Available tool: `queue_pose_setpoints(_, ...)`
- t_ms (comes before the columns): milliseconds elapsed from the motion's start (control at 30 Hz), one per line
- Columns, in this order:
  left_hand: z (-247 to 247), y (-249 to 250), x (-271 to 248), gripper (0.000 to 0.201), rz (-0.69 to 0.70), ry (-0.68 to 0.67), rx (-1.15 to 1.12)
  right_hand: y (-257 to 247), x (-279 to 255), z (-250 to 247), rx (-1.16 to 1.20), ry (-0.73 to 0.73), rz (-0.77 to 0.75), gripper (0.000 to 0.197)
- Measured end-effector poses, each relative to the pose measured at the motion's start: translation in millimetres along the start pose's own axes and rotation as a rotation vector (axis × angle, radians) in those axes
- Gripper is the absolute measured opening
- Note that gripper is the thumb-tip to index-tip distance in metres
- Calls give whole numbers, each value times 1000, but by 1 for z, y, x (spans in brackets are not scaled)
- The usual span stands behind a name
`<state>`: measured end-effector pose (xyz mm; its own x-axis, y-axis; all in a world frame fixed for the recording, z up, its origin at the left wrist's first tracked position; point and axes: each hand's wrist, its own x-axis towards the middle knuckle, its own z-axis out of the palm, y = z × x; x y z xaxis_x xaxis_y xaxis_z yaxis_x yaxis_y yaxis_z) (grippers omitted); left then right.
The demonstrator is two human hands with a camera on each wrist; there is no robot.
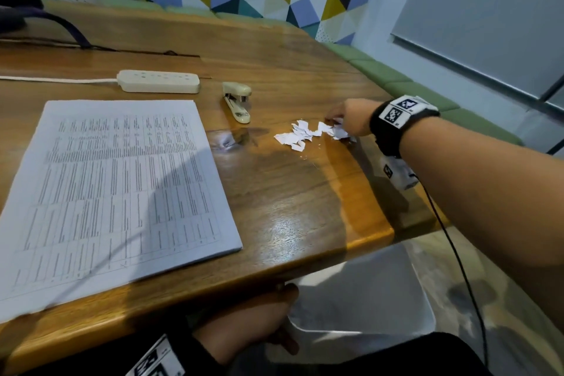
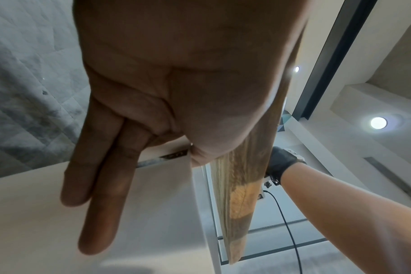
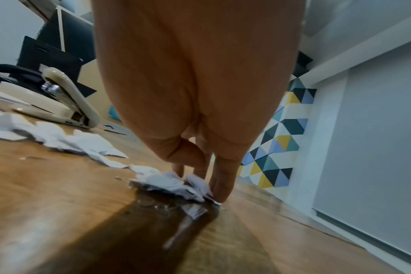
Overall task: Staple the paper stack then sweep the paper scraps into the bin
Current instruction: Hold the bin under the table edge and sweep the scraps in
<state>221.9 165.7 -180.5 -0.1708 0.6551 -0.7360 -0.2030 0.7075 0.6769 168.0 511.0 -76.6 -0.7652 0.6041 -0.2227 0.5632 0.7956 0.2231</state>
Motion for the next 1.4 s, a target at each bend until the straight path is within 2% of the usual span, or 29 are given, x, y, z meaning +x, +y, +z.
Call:
queue_pose_setpoints(100, -2, -9, 13, 30, 52, 14, -25, -3, -17, 4, 48, 14, 16, 42)
queue_pose_setpoints(200, 0, -15, 19, 30, 60, 3, -3, 1, -54, 14, 134, 37, -1, 36)
queue_pose_setpoints(367, 3, -23, 22, 33, 108, 18, -26, 10, -115, 27, 233, 50, -132, 33)
queue_pose_setpoints(467, 3, -20, 19, 31, 120, 39, 4, 14, -115, 25, 274, 106, -123, 34)
queue_pose_setpoints(567, 6, -17, 19, 42, 105, 76, 20, 6, -100, 25, 257, 181, -119, 39)
queue_pose_setpoints(700, 10, -17, 17, 43, 136, 96, 53, -10, -93, 31, 275, 140, -177, 44)
queue_pose_setpoints(933, 4, -21, 13, 42, 159, 115, 55, -3, -162, 51, 348, 178, -387, 42)
queue_pose_setpoints(1000, 3, -20, 12, 47, 153, 144, 55, 7, -171, 51, 390, 212, -365, 45)
queue_pose_setpoints(1067, 4, -17, 12, 46, 149, 263, -43, 16, -171, 53, 390, 247, -287, 45)
queue_pose_setpoints(1100, 5, -17, 13, 45, 155, 279, -76, 19, -168, 55, 378, 254, -256, 44)
queue_pose_setpoints(1233, 8, -15, 6, 48, 145, 186, -18, 15, -171, 69, 313, 208, -222, 42)
queue_pose_setpoints(1400, 8, -16, 6, 48, 154, 220, 6, -1, -215, 85, 328, 303, -306, 42)
